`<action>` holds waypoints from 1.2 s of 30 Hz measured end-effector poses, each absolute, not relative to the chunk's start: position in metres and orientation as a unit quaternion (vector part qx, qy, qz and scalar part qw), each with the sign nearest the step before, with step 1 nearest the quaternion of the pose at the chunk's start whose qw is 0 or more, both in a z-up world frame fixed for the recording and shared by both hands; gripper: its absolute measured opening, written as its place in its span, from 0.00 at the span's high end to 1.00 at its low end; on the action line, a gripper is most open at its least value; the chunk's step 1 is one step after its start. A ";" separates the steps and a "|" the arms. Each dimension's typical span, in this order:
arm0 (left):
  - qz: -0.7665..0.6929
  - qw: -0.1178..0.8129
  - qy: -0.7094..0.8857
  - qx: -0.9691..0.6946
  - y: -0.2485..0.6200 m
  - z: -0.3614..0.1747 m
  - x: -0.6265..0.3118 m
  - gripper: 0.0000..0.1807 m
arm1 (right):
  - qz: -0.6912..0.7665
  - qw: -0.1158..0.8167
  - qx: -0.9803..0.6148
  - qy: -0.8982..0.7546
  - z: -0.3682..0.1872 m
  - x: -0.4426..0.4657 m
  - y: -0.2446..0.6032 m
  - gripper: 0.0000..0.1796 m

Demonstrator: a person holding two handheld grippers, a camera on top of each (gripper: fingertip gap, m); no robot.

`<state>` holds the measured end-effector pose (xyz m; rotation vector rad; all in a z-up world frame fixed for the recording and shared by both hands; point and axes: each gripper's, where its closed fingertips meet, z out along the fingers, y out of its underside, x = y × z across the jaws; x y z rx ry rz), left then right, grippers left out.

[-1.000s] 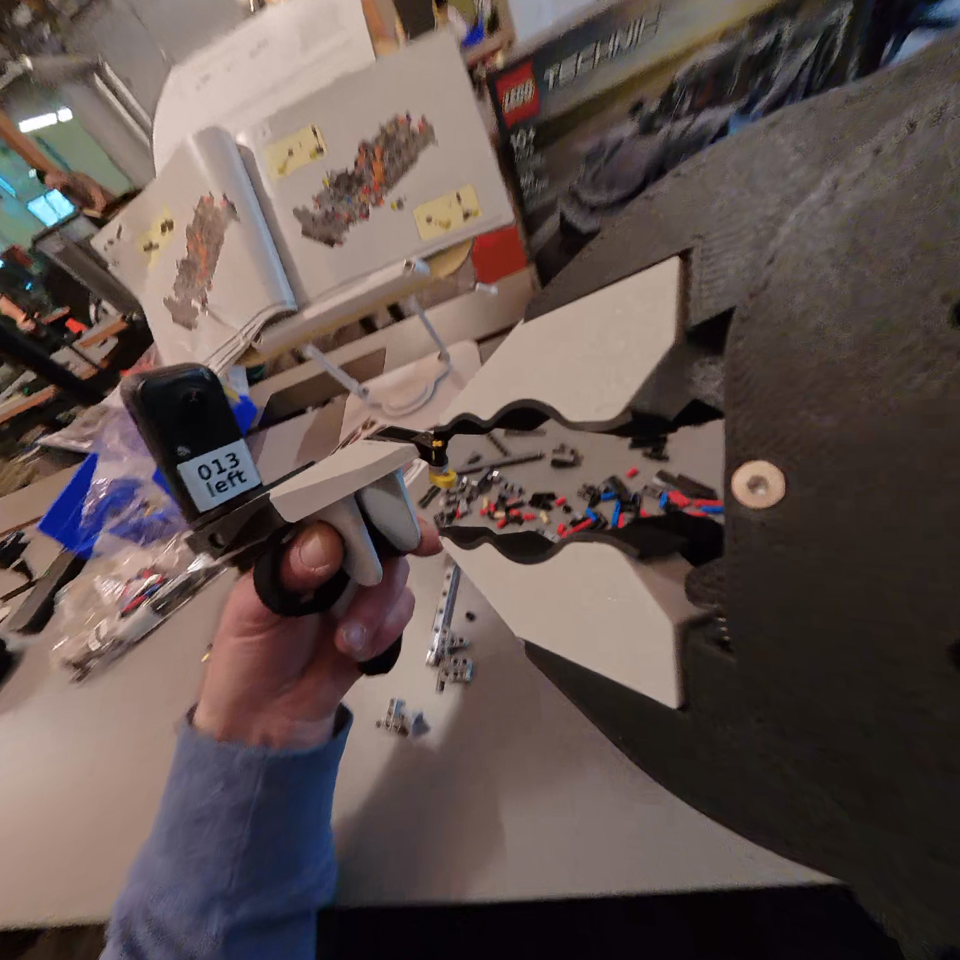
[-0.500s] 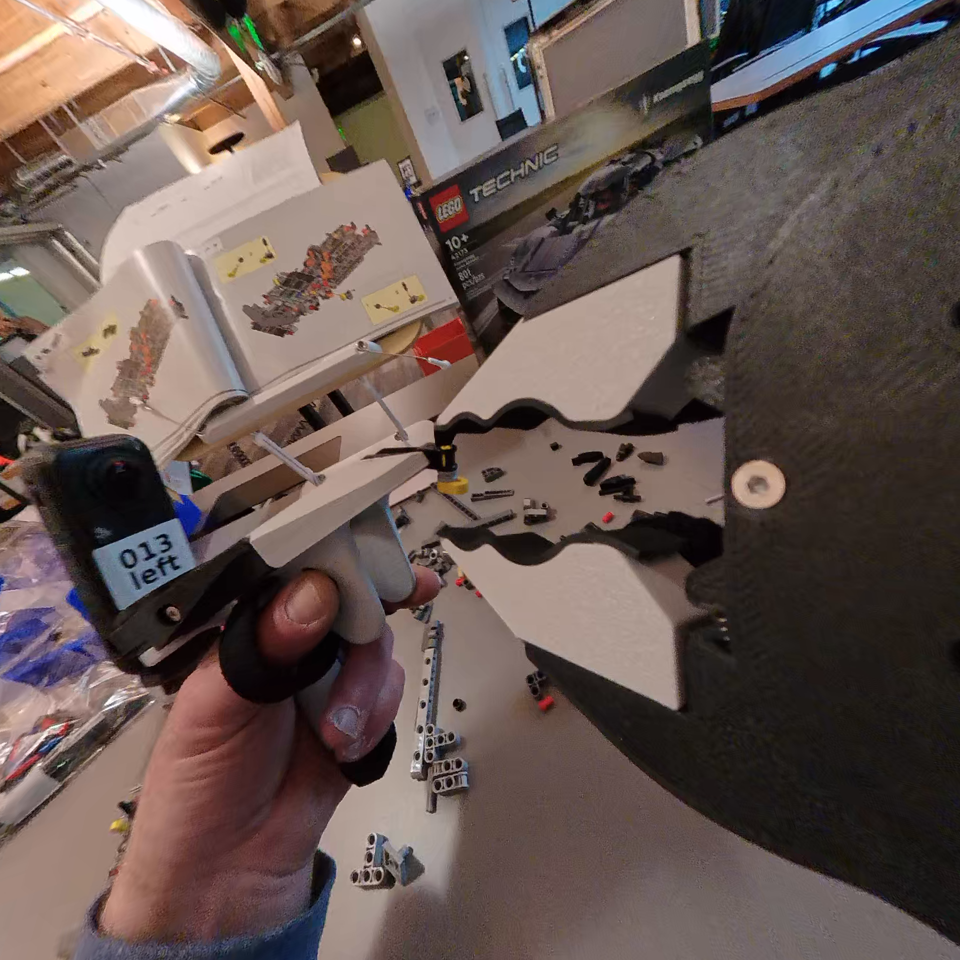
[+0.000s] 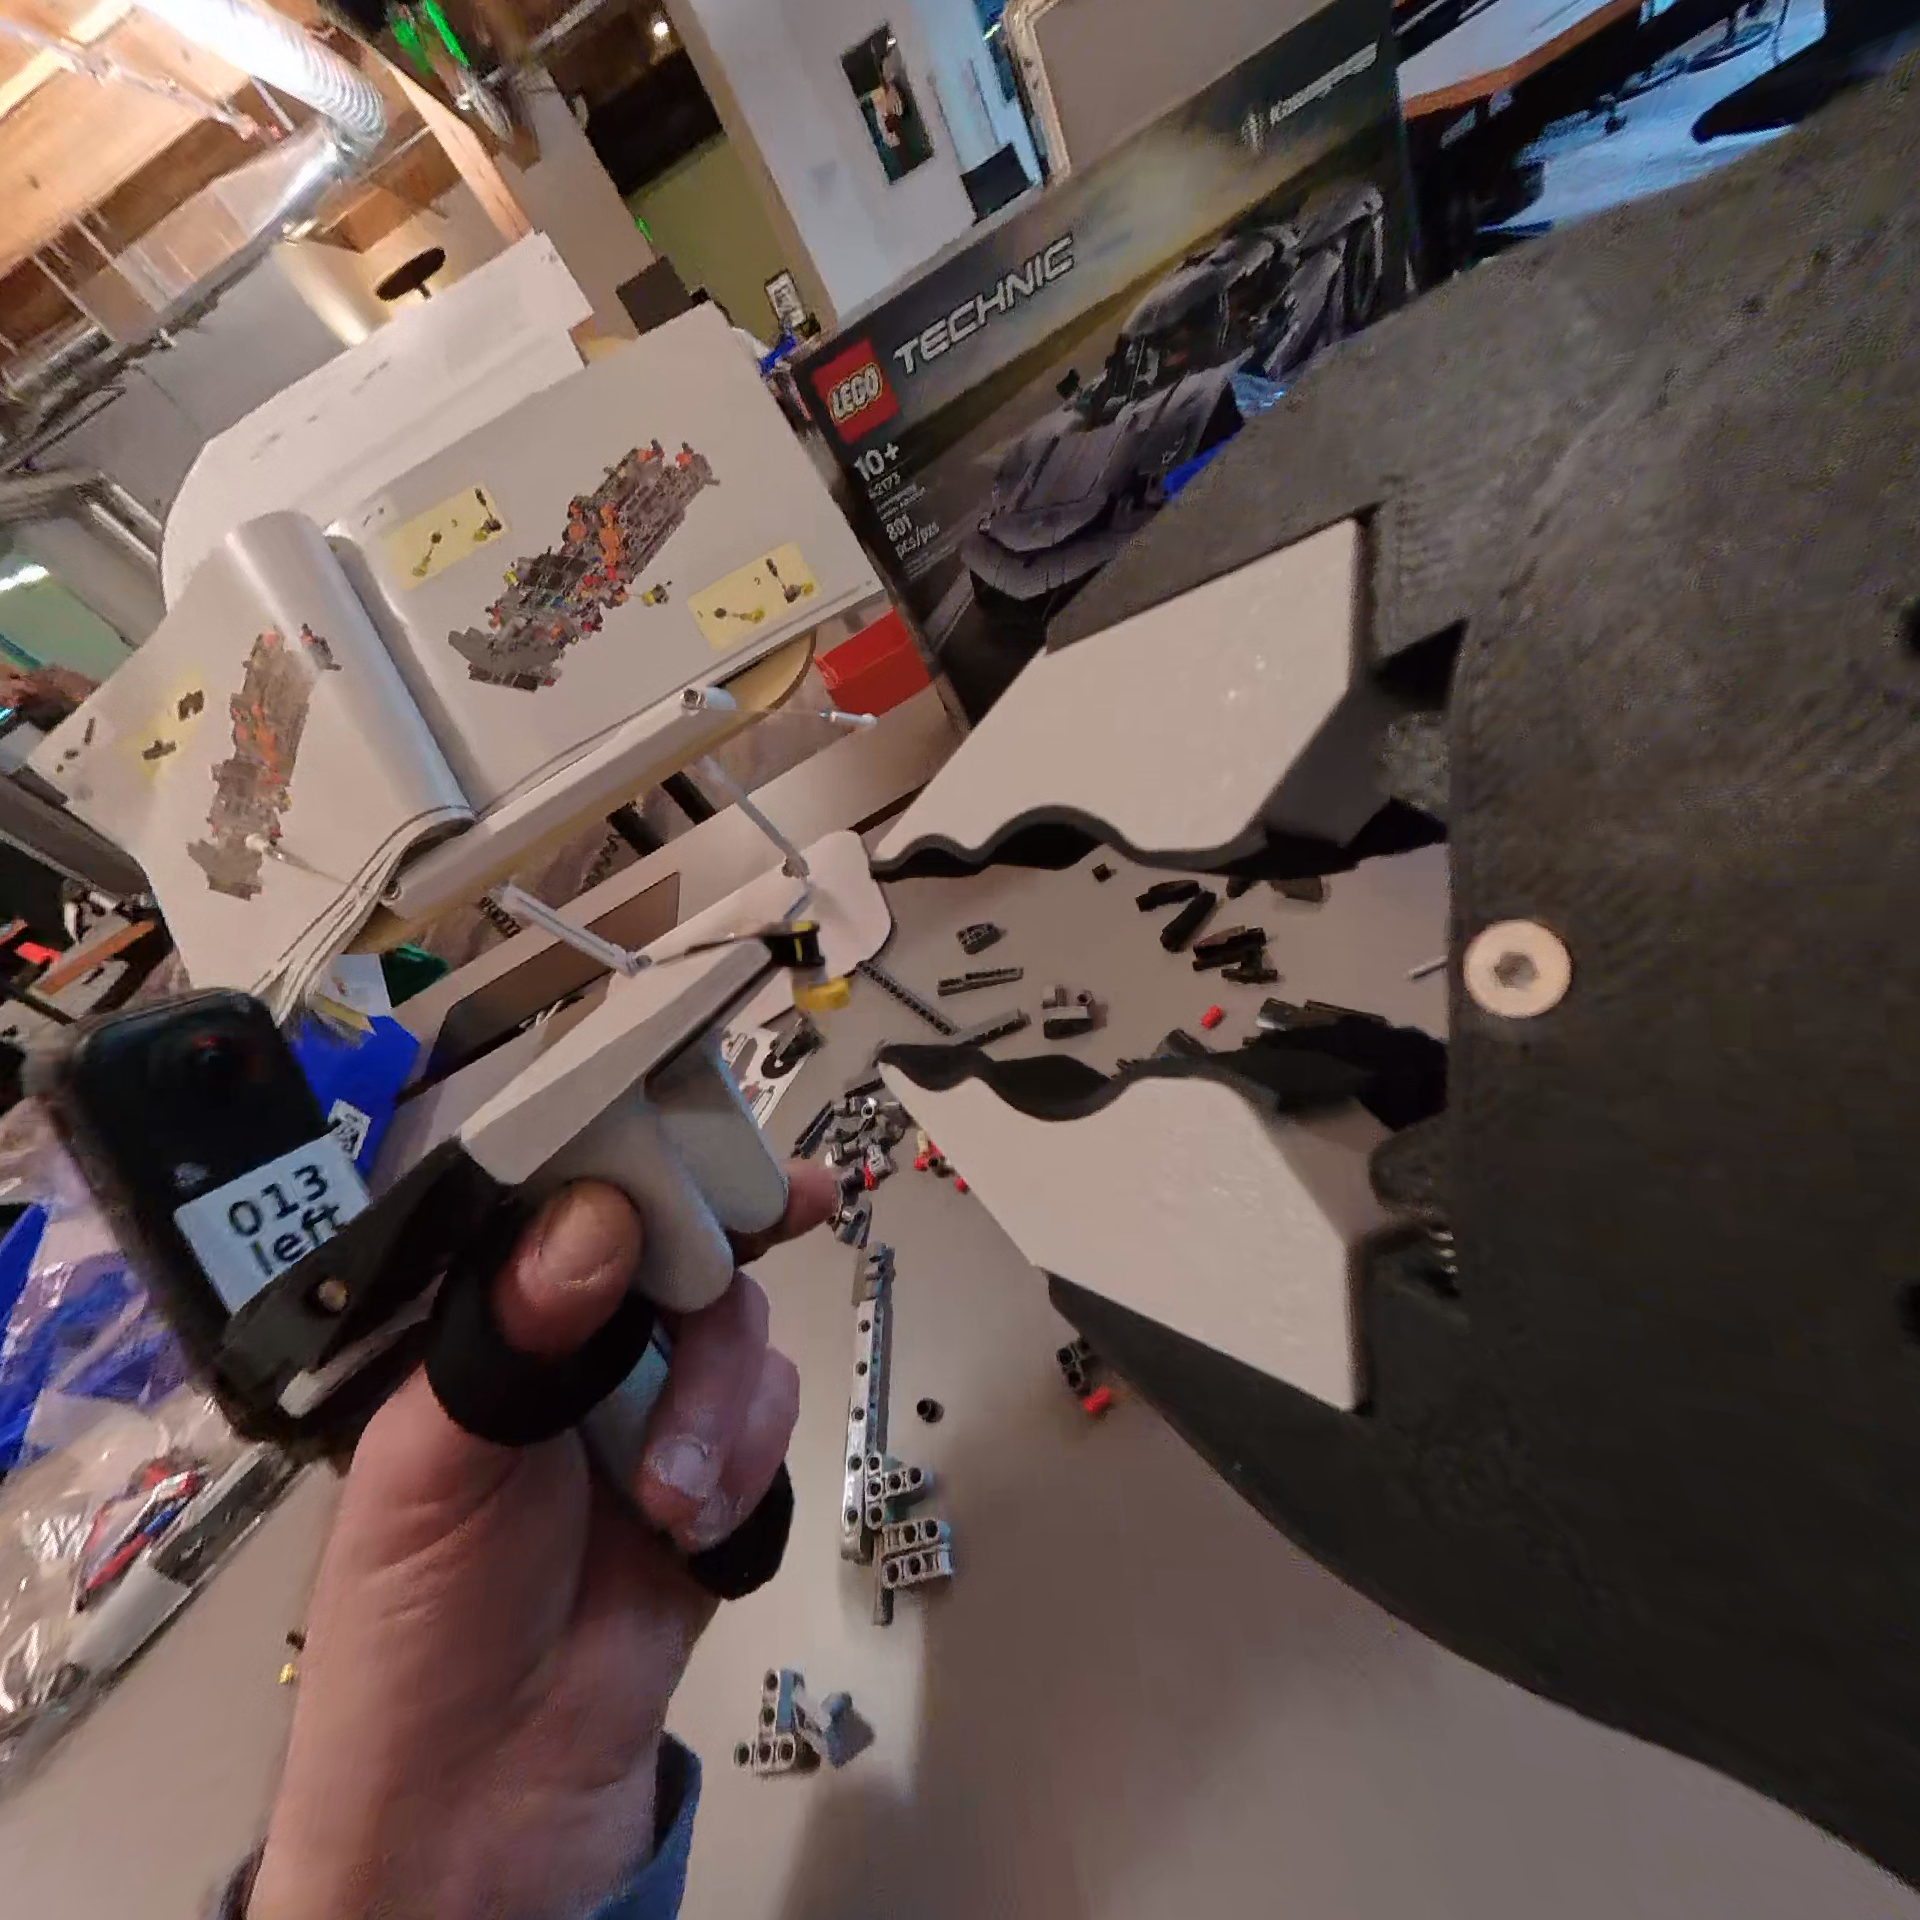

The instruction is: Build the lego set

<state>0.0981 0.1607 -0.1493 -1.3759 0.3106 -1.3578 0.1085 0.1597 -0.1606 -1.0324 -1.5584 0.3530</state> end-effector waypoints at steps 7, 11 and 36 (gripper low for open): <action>-0.600 0.556 0.082 -0.569 0.167 -0.149 0.102 0.97 | 0.139 0.593 -0.437 -0.662 -0.163 0.102 0.157 0.92; -0.610 0.550 0.075 -0.566 0.166 -0.147 0.103 0.97 | 0.114 0.607 -0.426 -0.661 -0.158 0.103 0.160 0.97; -0.618 0.555 0.057 -0.553 0.169 -0.138 0.104 0.95 | 0.298 0.516 -0.443 -0.670 -0.150 0.111 0.161 1.00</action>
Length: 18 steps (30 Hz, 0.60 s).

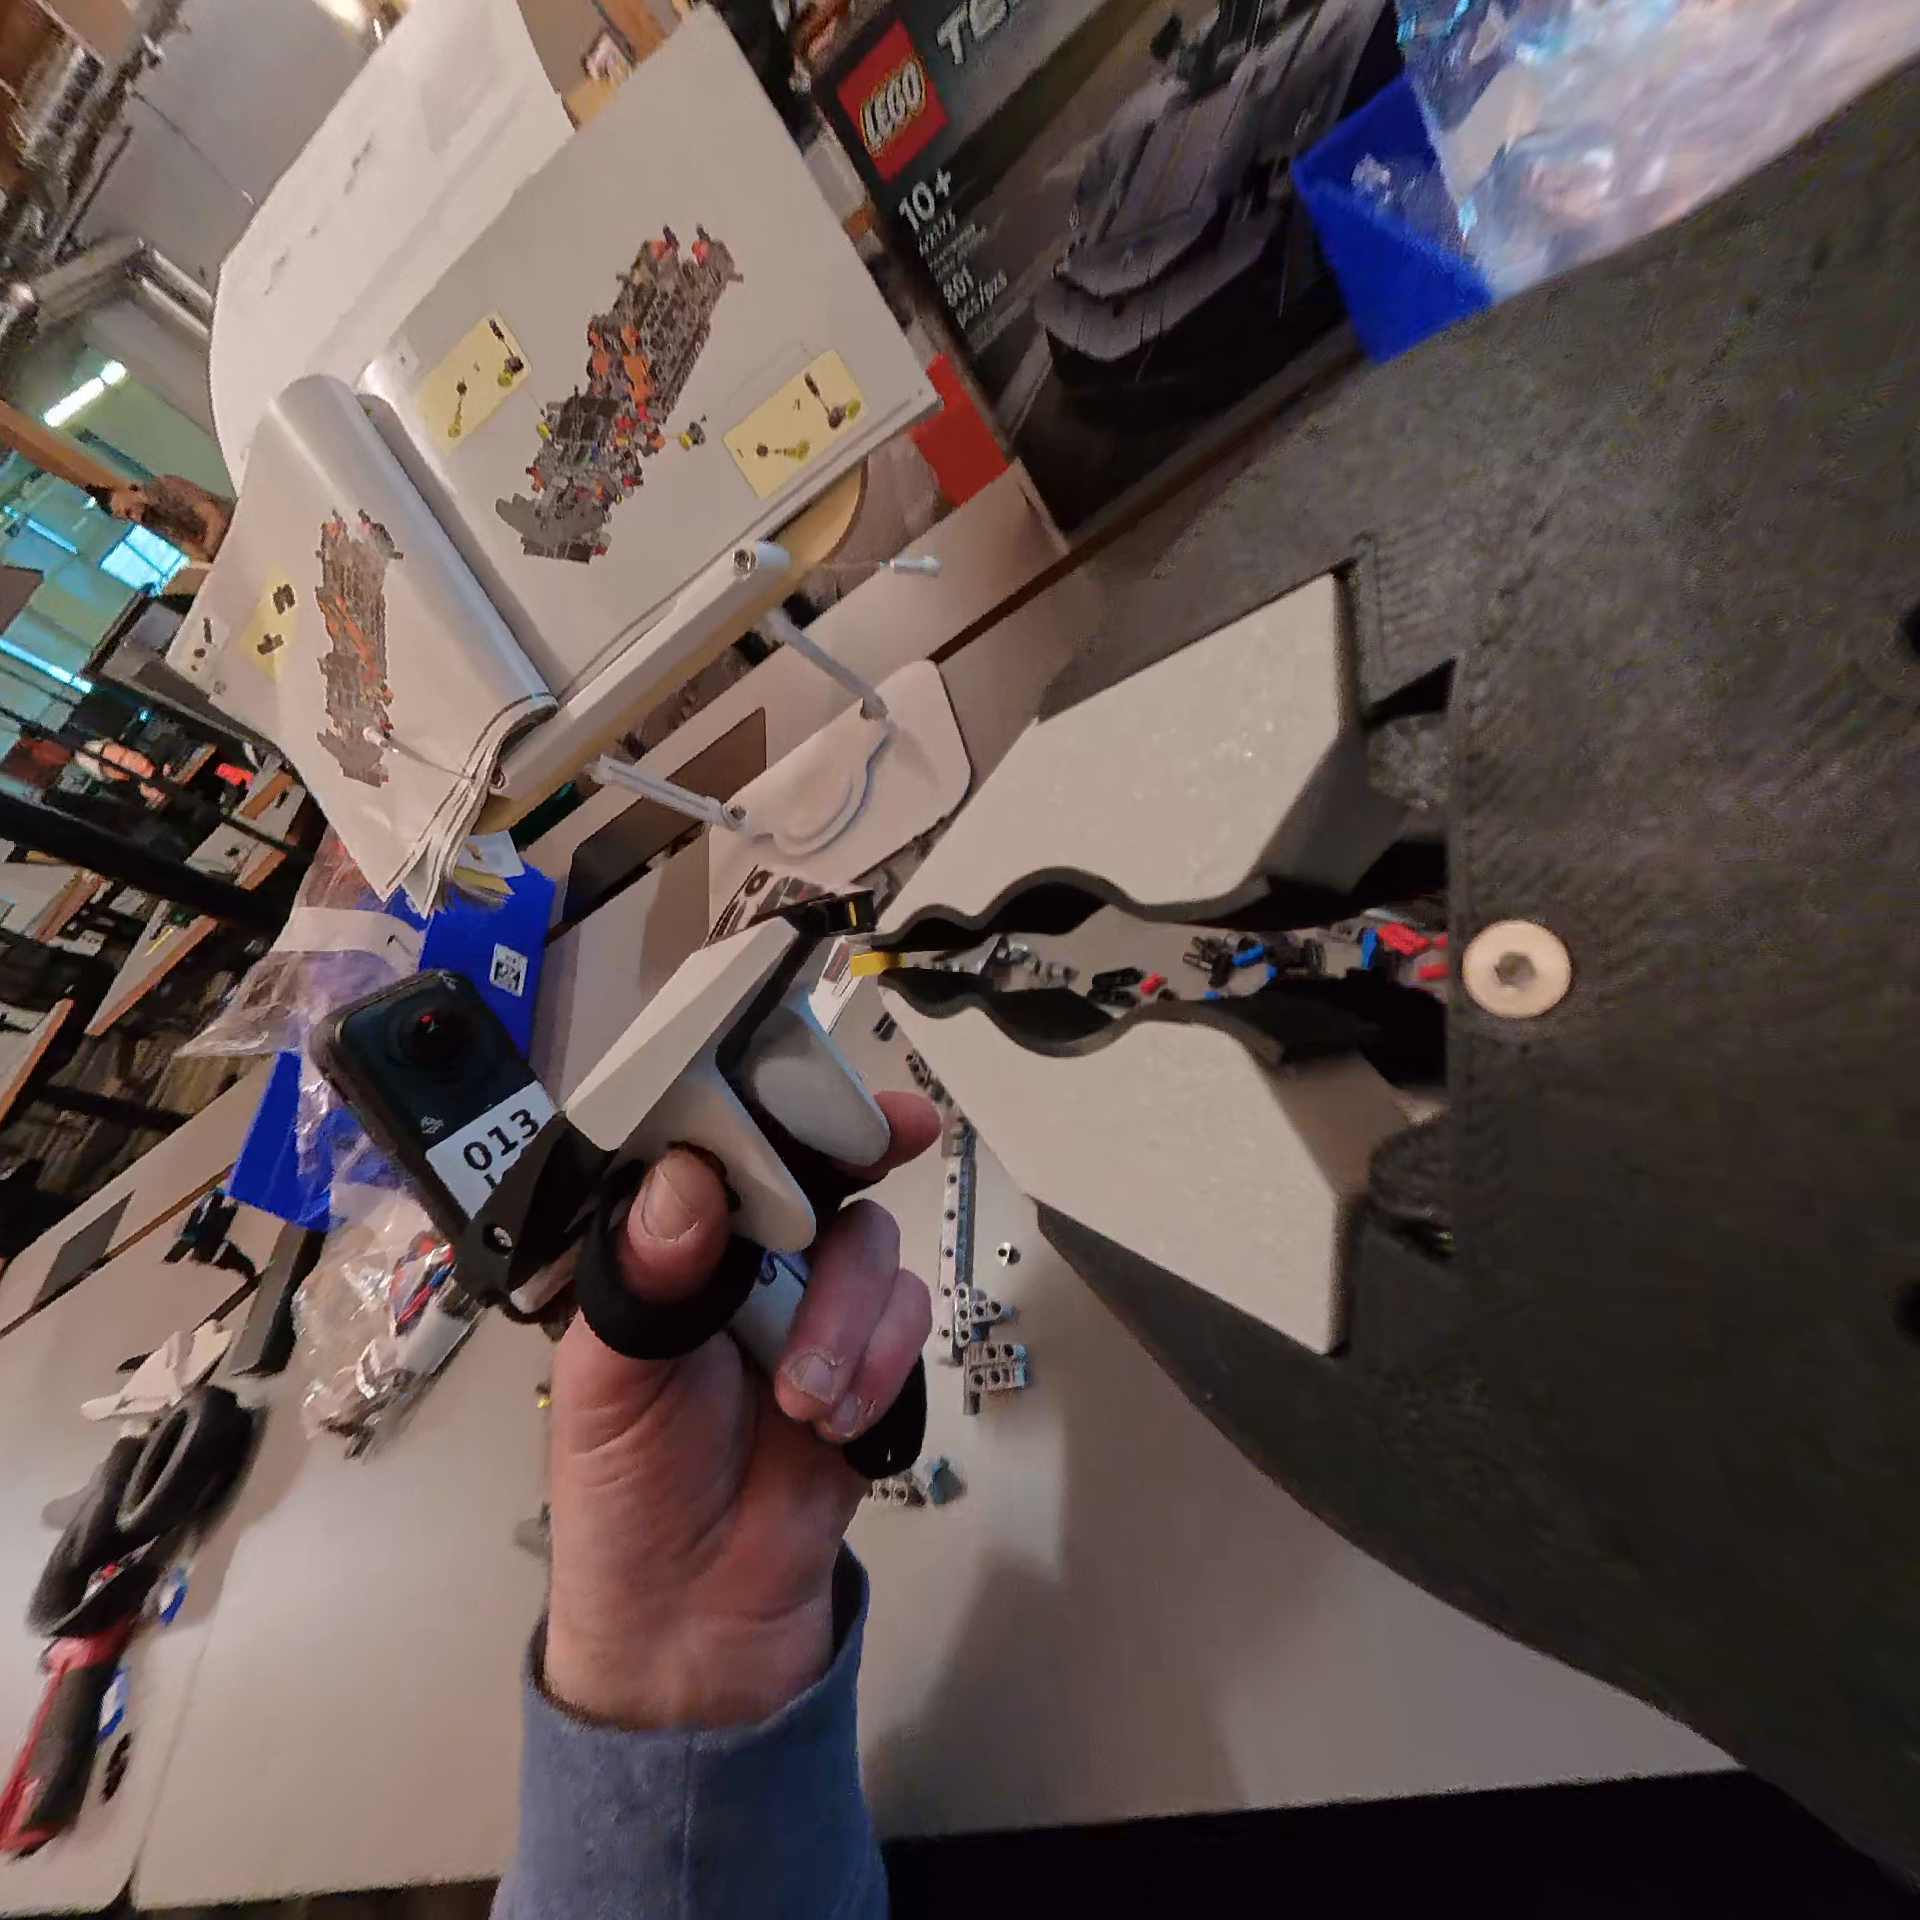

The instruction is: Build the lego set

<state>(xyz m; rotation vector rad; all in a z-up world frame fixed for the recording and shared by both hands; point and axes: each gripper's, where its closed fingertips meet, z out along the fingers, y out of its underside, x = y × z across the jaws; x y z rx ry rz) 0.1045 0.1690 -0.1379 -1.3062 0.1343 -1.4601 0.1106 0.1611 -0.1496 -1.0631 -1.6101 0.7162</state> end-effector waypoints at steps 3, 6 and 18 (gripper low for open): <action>-0.601 0.566 0.068 -0.561 0.168 -0.138 0.104 0.94 | 0.334 0.489 -0.449 -0.670 -0.151 0.112 0.161 1.00; -0.548 0.591 0.092 -0.585 0.169 -0.142 0.101 0.93 | 0.374 0.456 -0.455 -0.667 -0.151 0.115 0.160 1.00; -0.413 0.618 0.233 -0.627 0.157 -0.148 0.121 0.95 | 0.464 0.324 -0.463 -0.682 -0.154 0.123 0.151 1.00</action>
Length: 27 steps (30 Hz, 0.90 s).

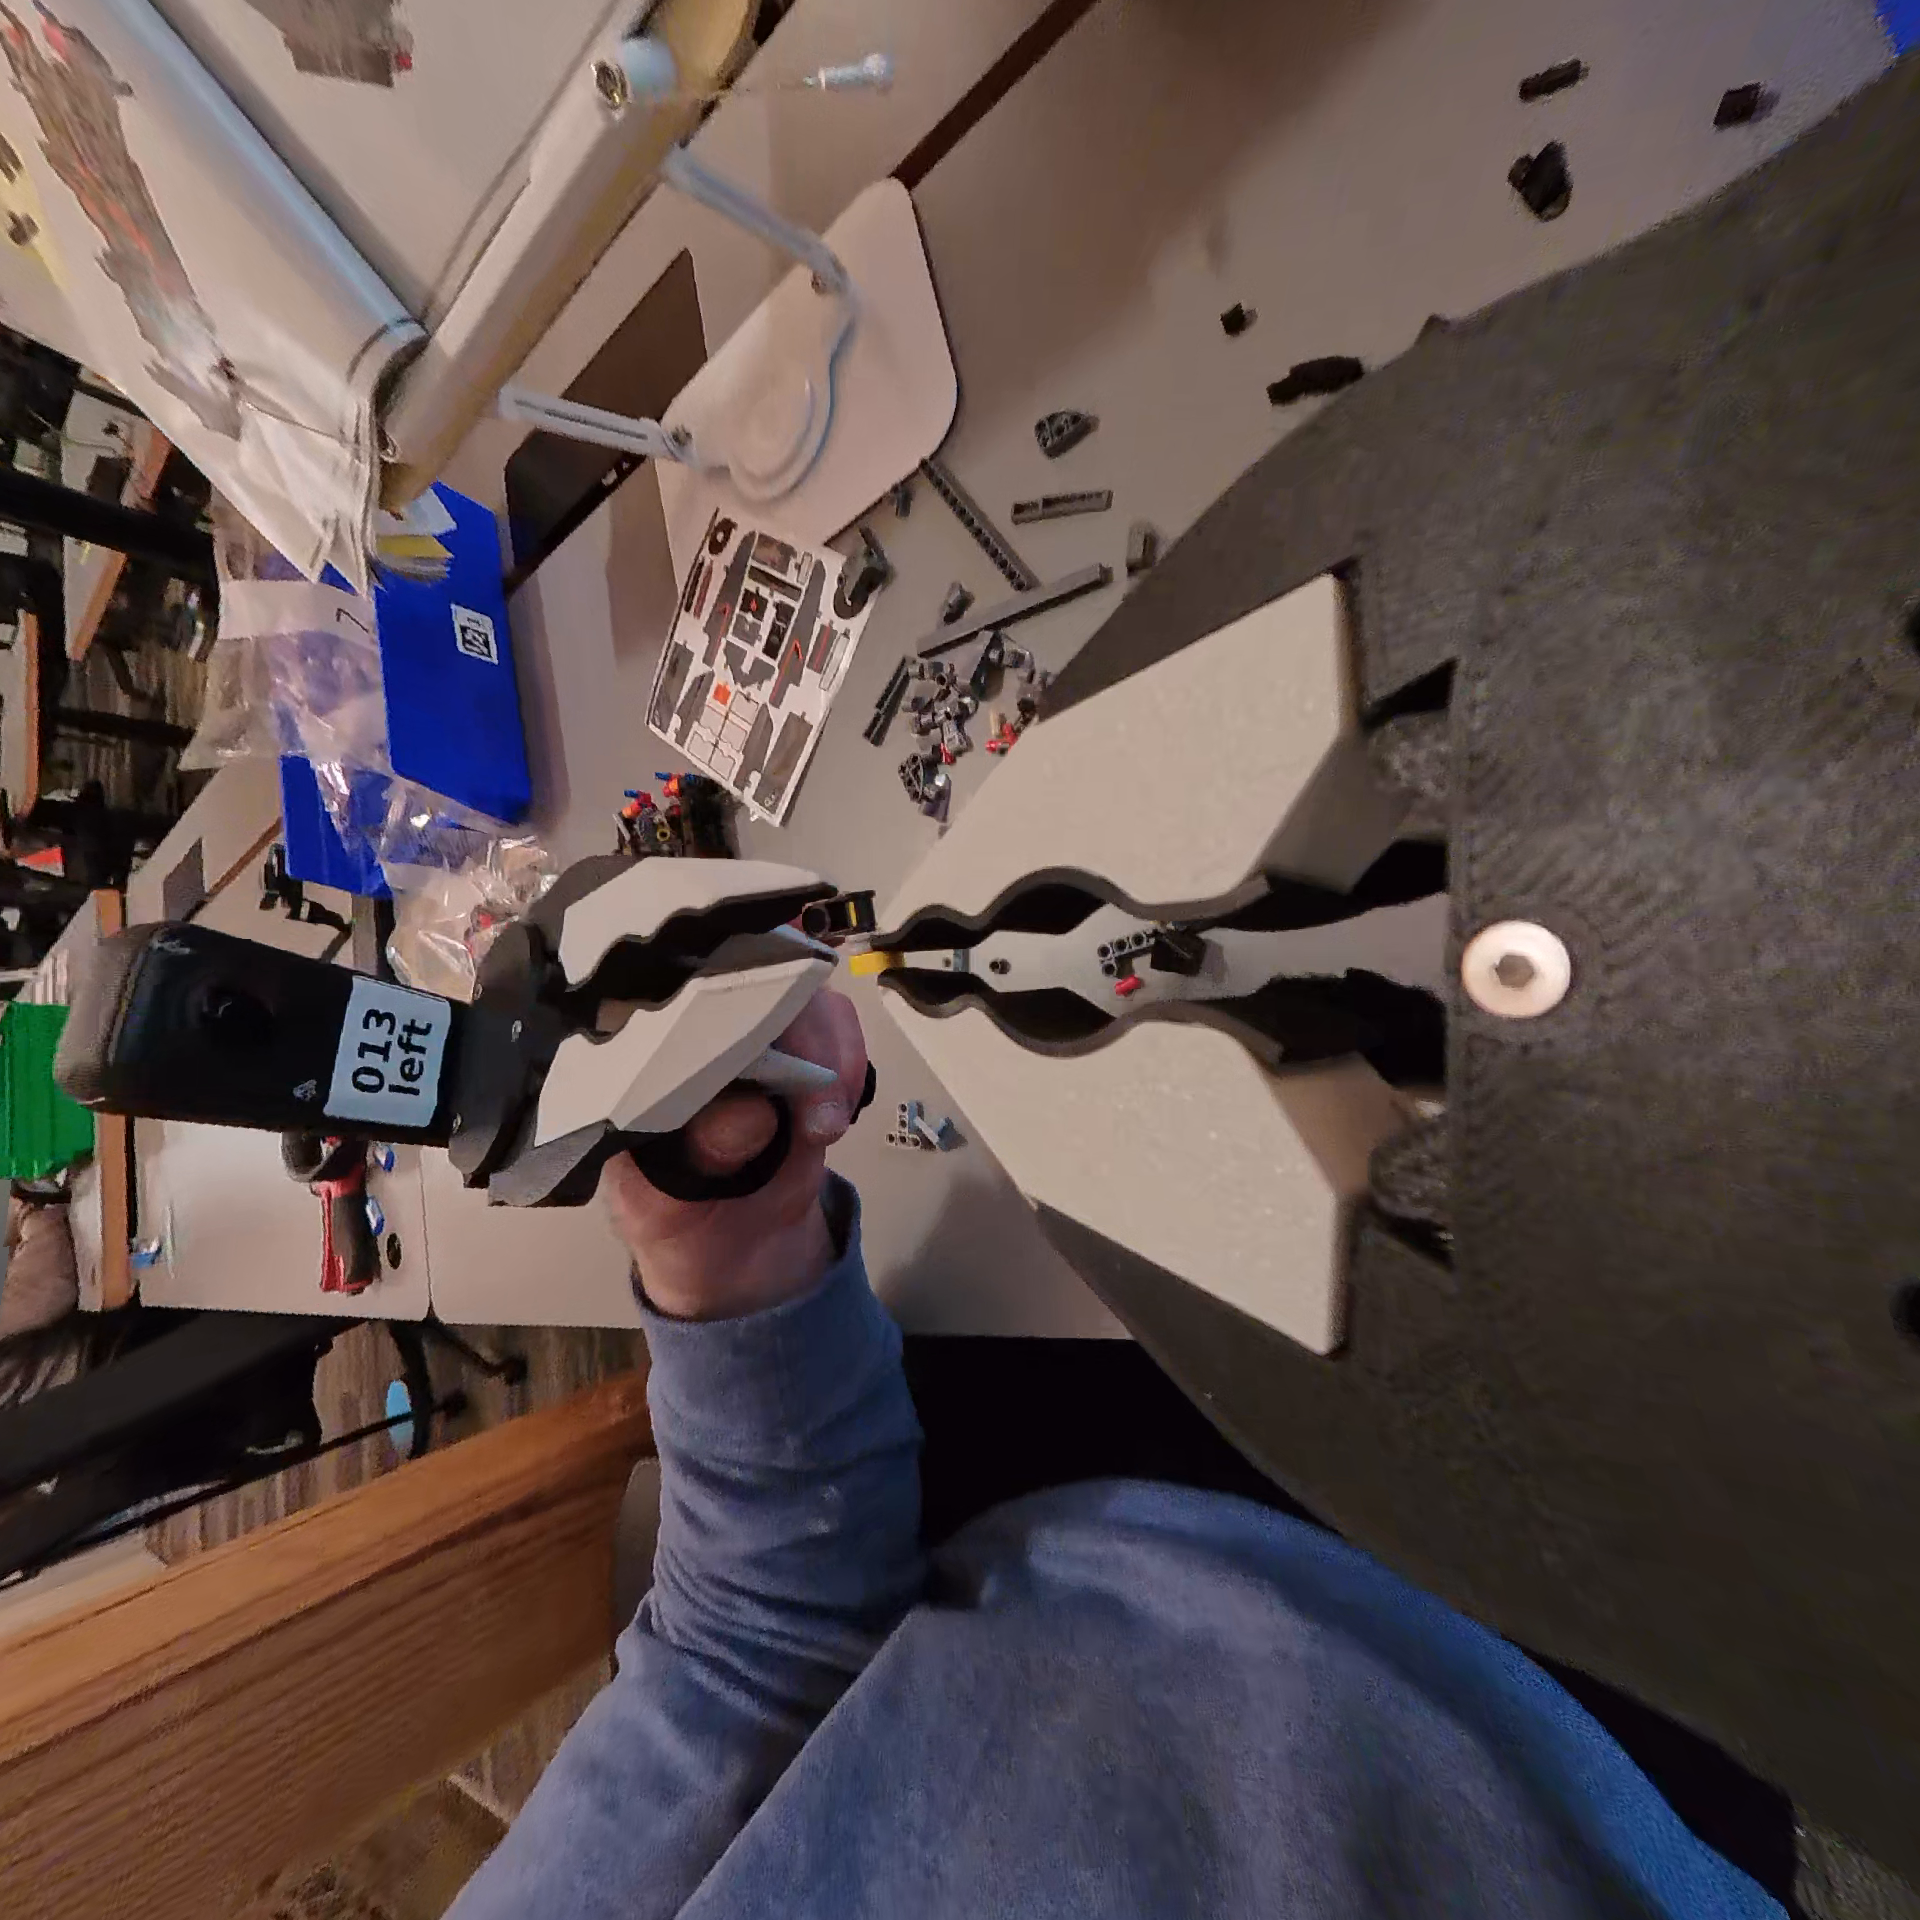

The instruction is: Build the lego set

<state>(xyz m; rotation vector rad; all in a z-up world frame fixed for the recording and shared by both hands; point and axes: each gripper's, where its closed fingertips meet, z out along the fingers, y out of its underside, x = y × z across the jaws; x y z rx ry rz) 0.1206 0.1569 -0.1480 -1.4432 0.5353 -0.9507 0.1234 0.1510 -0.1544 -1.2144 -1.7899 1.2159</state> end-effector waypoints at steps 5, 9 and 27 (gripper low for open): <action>-0.418 0.620 0.231 -0.623 0.157 -0.149 0.120 0.97 | 0.475 0.304 -0.464 -0.683 -0.157 0.123 0.149 1.00; -0.401 0.630 0.236 -0.622 0.157 -0.149 0.121 0.97 | 0.488 0.295 -0.463 -0.679 -0.157 0.124 0.149 1.00; -0.282 0.688 0.180 -0.644 0.179 -0.152 0.121 1.00 | 0.382 0.445 -0.536 -0.607 -0.163 0.124 0.169 0.94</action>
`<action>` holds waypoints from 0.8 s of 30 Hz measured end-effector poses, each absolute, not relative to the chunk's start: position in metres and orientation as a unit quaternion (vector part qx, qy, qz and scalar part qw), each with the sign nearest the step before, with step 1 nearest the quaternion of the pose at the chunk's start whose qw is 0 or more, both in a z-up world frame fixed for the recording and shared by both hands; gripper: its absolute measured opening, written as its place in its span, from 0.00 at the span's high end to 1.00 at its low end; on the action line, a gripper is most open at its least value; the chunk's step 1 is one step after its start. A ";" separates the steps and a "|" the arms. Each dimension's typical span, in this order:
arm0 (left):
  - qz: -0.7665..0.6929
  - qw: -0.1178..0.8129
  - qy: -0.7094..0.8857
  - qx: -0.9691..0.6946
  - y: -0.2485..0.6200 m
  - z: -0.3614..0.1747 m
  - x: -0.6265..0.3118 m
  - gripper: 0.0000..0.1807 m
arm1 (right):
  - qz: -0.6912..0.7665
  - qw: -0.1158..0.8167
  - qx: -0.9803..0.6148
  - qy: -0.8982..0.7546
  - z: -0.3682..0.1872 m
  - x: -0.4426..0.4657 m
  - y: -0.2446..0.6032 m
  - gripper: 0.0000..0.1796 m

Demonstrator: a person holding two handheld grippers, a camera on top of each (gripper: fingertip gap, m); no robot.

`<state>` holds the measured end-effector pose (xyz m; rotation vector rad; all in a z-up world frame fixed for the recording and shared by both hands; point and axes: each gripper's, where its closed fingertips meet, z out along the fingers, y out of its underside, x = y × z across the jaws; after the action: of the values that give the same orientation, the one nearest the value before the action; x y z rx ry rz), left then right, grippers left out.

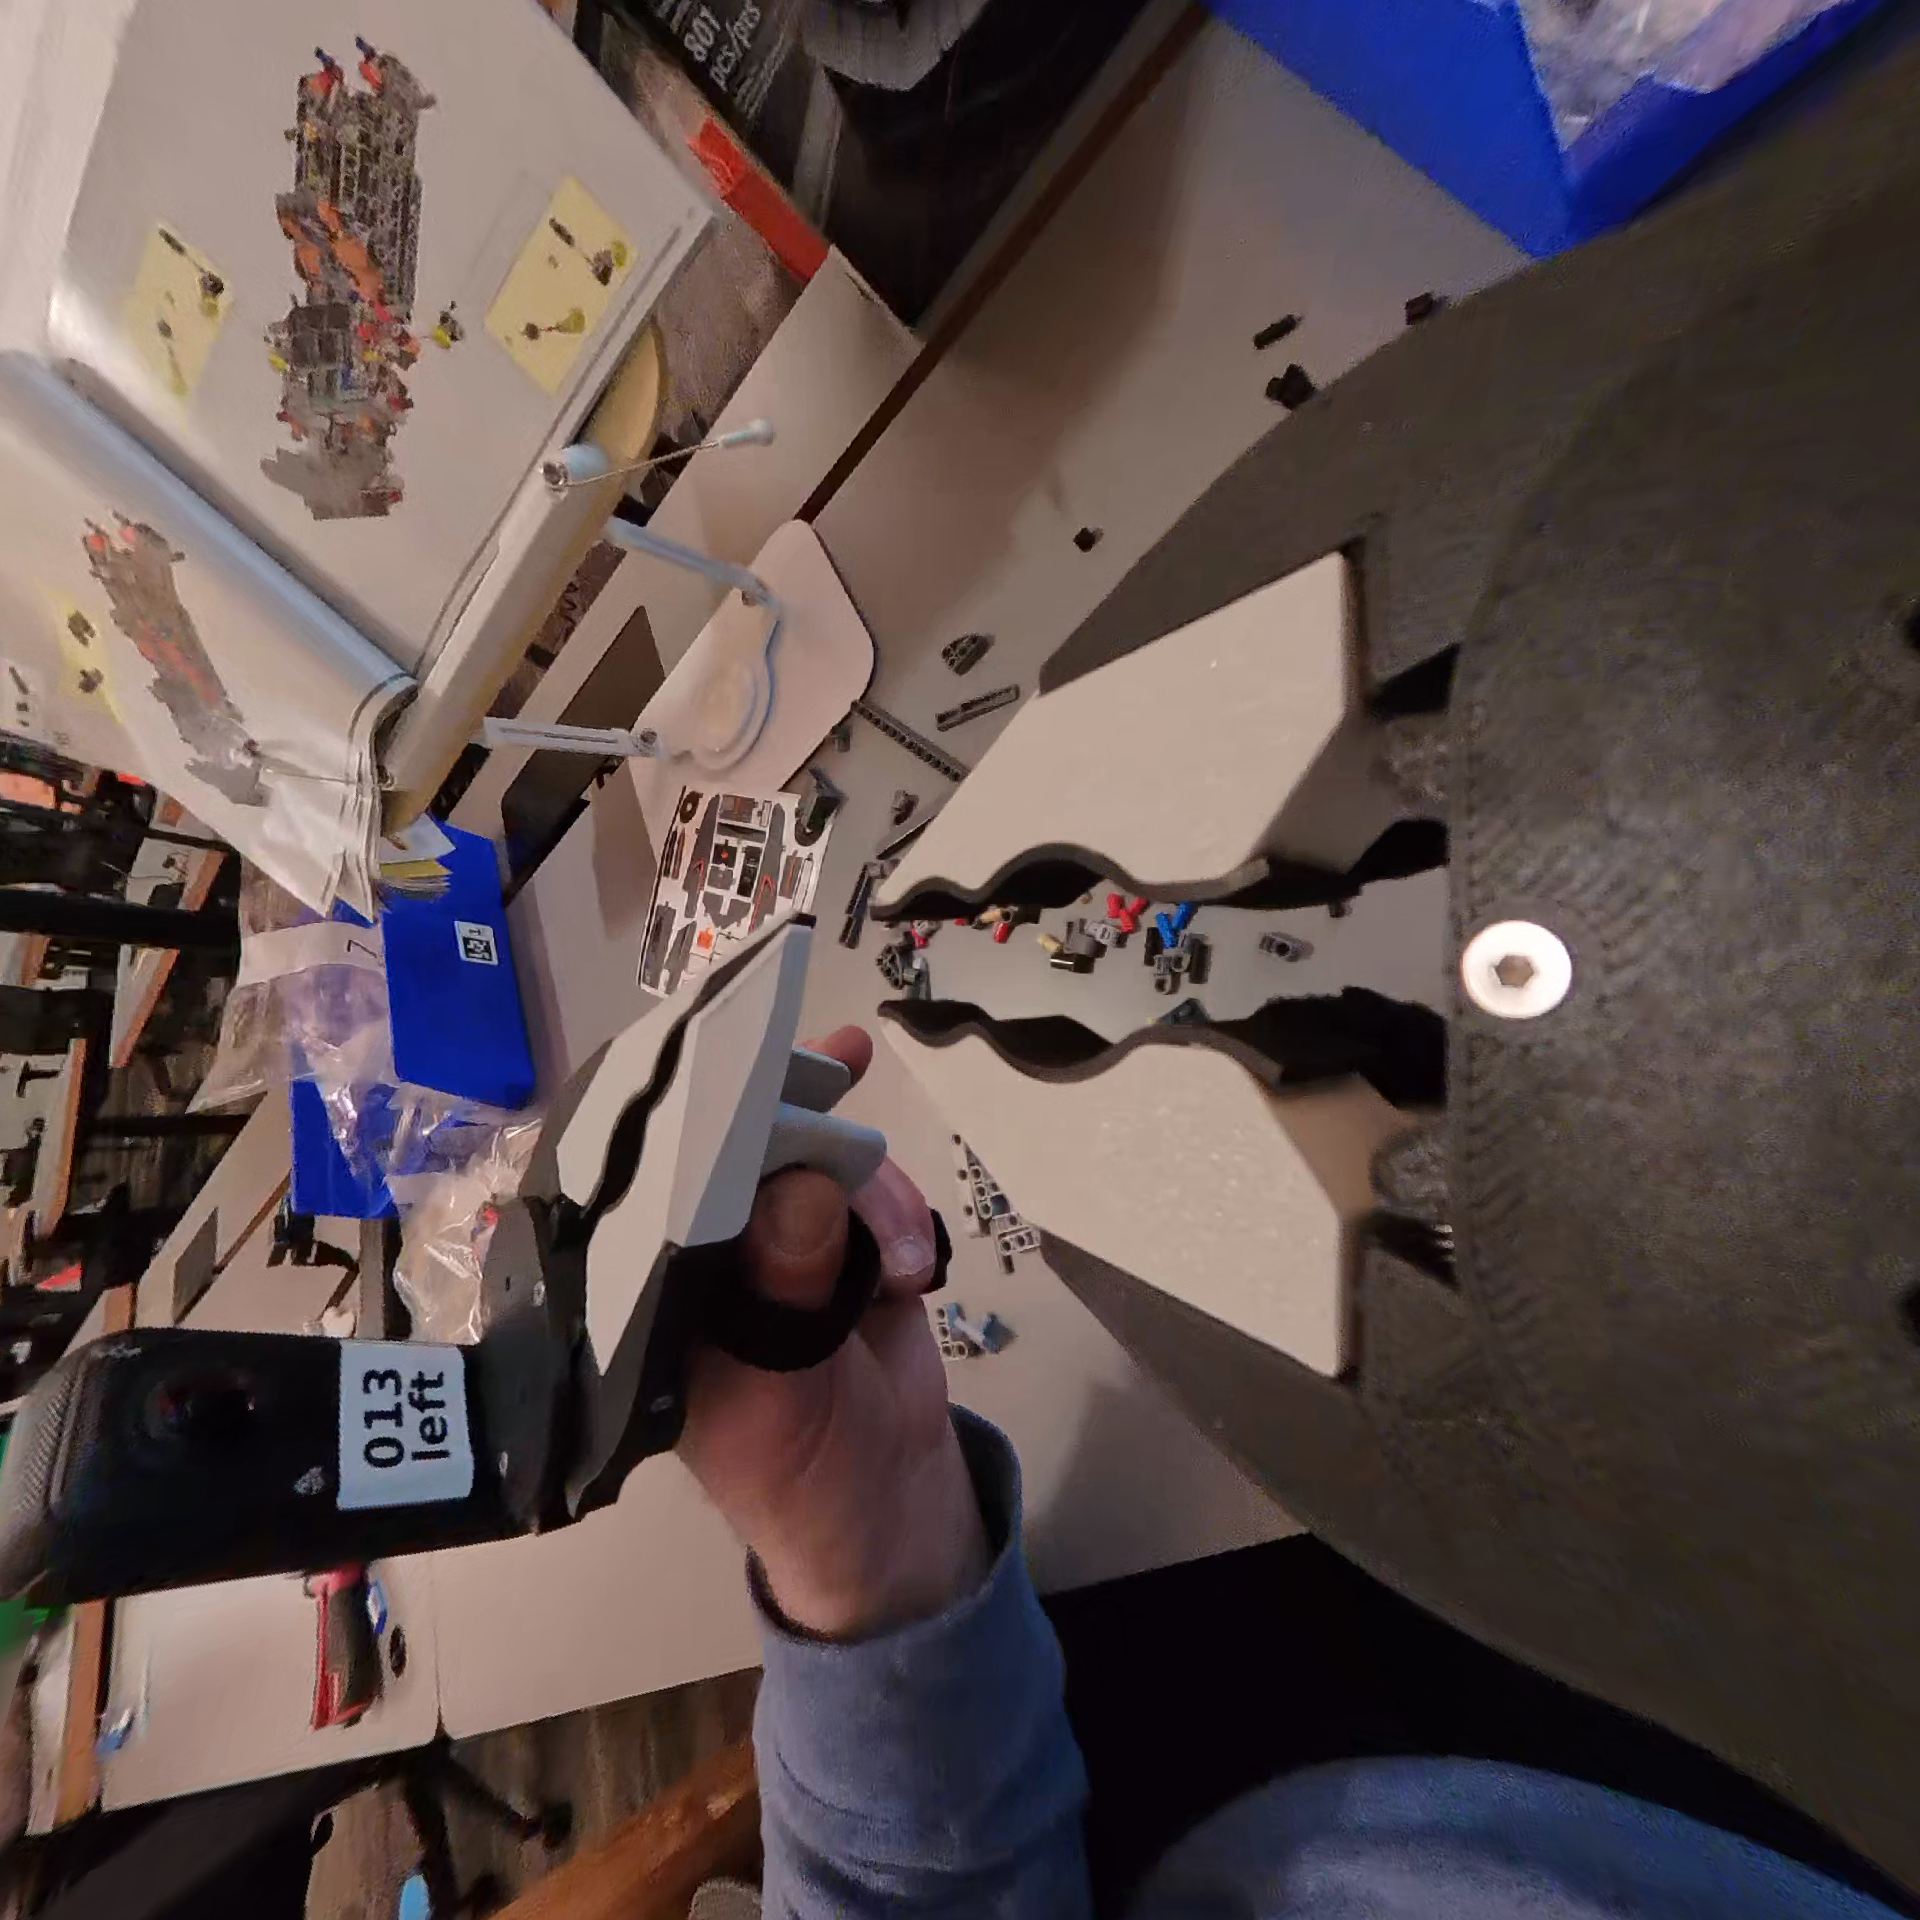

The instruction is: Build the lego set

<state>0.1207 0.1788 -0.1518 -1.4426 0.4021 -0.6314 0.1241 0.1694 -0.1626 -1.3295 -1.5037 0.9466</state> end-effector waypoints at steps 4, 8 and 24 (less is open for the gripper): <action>-0.274 0.675 0.179 -0.661 0.178 -0.162 0.110 1.00 | 0.392 0.436 -0.563 -0.583 -0.175 0.147 0.187 0.97; -0.256 0.657 0.179 -0.686 0.174 -0.180 0.094 1.00 | 0.384 0.435 -0.592 -0.559 -0.185 0.179 0.207 0.97; -0.248 0.599 0.188 -0.738 0.193 -0.225 0.097 1.00 | 0.170 0.343 -0.707 -0.595 -0.328 0.196 0.316 0.90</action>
<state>0.0969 0.1926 -0.2254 -1.7122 0.4350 -0.5751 0.1956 0.3156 -0.3279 -1.8368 -1.5469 0.4425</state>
